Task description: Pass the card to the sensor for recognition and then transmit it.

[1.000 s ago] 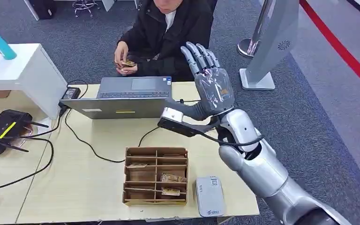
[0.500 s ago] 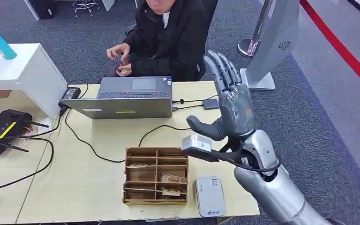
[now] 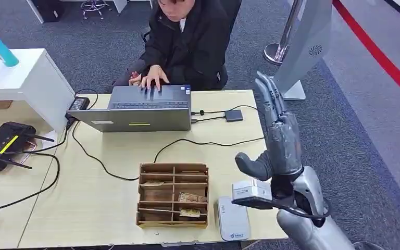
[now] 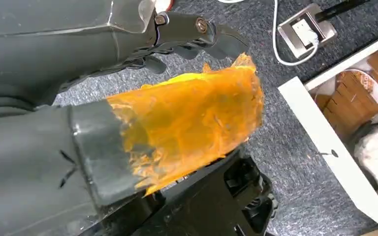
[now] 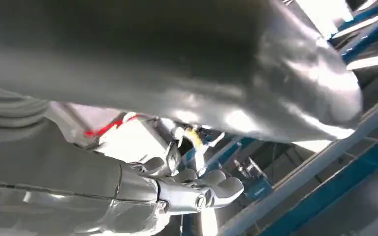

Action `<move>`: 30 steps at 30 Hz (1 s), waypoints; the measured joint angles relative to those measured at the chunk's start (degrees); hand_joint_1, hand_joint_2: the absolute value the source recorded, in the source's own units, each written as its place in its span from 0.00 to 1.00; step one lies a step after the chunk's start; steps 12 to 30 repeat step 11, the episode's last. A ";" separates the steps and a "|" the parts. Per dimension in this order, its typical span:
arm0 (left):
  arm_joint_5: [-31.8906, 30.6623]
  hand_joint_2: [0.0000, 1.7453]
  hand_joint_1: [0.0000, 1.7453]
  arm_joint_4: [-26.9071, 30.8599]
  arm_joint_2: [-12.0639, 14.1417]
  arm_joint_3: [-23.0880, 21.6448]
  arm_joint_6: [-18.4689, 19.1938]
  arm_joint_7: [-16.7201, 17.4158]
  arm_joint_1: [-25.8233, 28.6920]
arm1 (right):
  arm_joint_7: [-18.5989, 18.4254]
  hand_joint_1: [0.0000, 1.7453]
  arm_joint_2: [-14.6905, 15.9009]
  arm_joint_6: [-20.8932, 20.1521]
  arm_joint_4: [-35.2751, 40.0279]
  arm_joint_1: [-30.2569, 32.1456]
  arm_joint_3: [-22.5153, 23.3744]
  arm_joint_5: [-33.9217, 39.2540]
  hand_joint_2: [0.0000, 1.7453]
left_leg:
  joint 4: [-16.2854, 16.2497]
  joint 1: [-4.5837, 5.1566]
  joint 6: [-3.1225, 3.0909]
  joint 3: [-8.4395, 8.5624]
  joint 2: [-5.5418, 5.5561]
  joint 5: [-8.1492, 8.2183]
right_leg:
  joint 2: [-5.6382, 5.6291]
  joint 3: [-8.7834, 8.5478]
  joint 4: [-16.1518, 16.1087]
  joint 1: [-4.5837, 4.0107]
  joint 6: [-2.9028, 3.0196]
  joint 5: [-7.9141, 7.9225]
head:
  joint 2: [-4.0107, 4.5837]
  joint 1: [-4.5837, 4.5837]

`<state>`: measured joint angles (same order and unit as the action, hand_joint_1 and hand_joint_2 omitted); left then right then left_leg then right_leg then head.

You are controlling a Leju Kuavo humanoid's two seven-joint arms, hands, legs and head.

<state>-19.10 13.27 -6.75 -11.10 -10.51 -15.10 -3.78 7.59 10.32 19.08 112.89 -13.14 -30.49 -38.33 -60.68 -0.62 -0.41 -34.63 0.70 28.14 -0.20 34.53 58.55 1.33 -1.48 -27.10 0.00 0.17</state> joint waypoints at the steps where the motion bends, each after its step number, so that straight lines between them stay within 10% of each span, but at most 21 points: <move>1: 0.13 0.00 0.00 0.00 -0.04 0.24 -0.22 -0.07 0.02 | 0.94 0.00 0.00 0.24 0.79 1.07 0.04 1.42 0.00 | 0.00 0.00 0.00 -0.02 0.03 0.00 | 0.02 0.00 0.00 0.00 0.00 -0.01 | 0.00 0.02; 11: 1.99 0.00 0.00 0.00 -0.04 2.60 -1.70 -1.81 1.34 | 10.82 0.00 0.00 1.38 7.43 13.39 -0.72 15.97 0.00 | 0.01 0.01 0.03 0.01 -0.05 0.16 | -0.04 0.01 -0.02 0.01 0.00 -0.12 | 0.00 -0.02; 30: 1.99 0.00 0.00 0.00 -0.04 2.60 -1.70 -1.81 1.34 | 10.82 0.00 0.00 1.38 7.43 13.39 -0.72 15.97 0.00 | 0.01 0.01 0.03 0.01 -0.05 0.16 | -0.04 0.01 -0.02 0.01 0.00 -0.12 | 0.00 -0.02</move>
